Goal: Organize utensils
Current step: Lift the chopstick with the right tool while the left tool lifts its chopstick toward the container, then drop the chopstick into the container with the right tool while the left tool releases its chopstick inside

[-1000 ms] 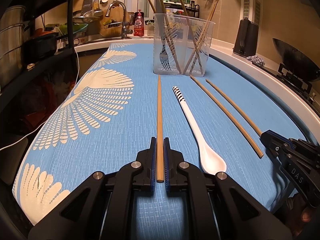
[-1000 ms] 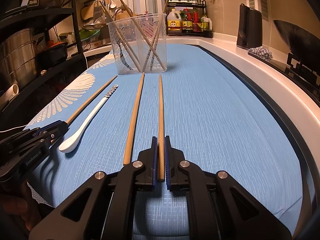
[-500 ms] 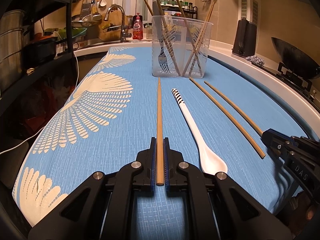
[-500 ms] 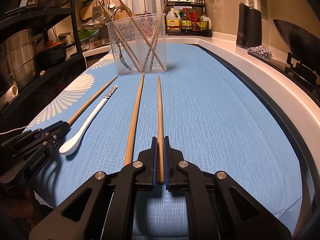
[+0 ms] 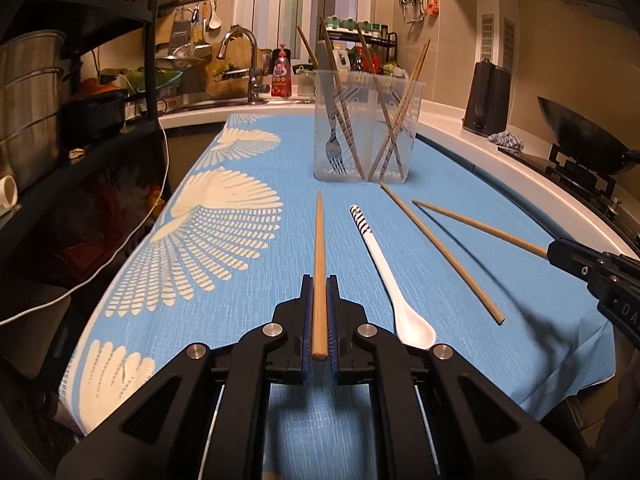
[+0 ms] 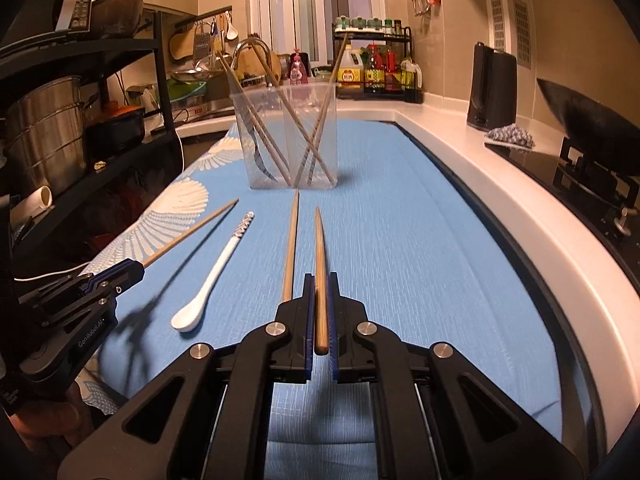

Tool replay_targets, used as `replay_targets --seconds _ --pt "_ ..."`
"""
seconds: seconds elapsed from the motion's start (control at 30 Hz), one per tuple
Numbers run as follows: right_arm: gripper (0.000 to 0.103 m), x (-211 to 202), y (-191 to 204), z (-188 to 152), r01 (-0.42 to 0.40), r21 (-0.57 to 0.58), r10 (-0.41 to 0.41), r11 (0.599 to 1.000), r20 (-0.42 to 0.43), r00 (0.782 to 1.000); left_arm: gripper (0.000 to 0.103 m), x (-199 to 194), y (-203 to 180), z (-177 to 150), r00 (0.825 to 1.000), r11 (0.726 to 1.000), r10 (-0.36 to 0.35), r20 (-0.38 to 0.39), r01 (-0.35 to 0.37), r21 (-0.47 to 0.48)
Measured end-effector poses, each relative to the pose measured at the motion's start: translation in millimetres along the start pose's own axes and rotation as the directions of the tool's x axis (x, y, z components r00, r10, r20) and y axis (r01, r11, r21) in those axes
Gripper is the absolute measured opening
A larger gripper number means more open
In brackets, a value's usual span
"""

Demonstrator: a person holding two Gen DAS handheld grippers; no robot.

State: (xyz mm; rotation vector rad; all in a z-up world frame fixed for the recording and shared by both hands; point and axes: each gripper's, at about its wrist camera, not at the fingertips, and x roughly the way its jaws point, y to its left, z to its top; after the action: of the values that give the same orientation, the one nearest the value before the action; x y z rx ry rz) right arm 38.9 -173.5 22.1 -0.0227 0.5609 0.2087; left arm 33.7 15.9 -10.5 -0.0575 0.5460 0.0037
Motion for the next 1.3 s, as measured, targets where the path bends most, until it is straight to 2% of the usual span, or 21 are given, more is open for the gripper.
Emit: replay_targets --seconds 0.27,0.53,0.73,0.93,1.1,1.23,1.3 --pt "0.006 -17.5 -6.4 33.2 -0.007 -0.006 0.008 1.0 0.042 0.999 0.007 -30.8 -1.3 27.1 0.997 1.0 -0.008 0.083 0.005 0.026" --pt "0.006 -22.5 -12.1 100.8 -0.064 -0.021 0.065 0.998 0.07 0.995 0.007 -40.0 6.1 91.4 0.988 0.999 -0.023 0.155 0.016 0.046" --pt "0.006 -14.5 -12.0 157.4 -0.096 -0.029 0.098 0.995 0.081 0.992 0.007 -30.9 13.5 156.0 0.985 0.997 -0.074 0.153 0.07 0.031" --pt "0.006 -8.0 -8.5 203.8 -0.141 -0.047 0.144 0.989 0.075 0.987 0.007 -23.6 10.6 211.9 0.988 0.993 -0.111 0.104 0.107 0.039" --pt "0.006 -12.4 -5.2 244.4 -0.165 -0.066 0.172 0.984 0.116 0.978 0.007 -22.0 8.6 255.5 0.982 0.986 -0.169 0.087 0.168 0.02" --pt "0.006 -15.4 -1.3 281.0 -0.159 -0.086 0.172 0.984 0.17 0.97 0.007 -16.8 8.9 294.3 0.969 0.974 -0.222 0.105 0.224 -0.01" --pt "0.006 -15.8 -0.4 299.0 -0.159 -0.09 0.174 0.983 0.199 0.964 0.007 -12.0 4.4 311.6 0.966 0.974 -0.225 0.127 0.227 -0.005"
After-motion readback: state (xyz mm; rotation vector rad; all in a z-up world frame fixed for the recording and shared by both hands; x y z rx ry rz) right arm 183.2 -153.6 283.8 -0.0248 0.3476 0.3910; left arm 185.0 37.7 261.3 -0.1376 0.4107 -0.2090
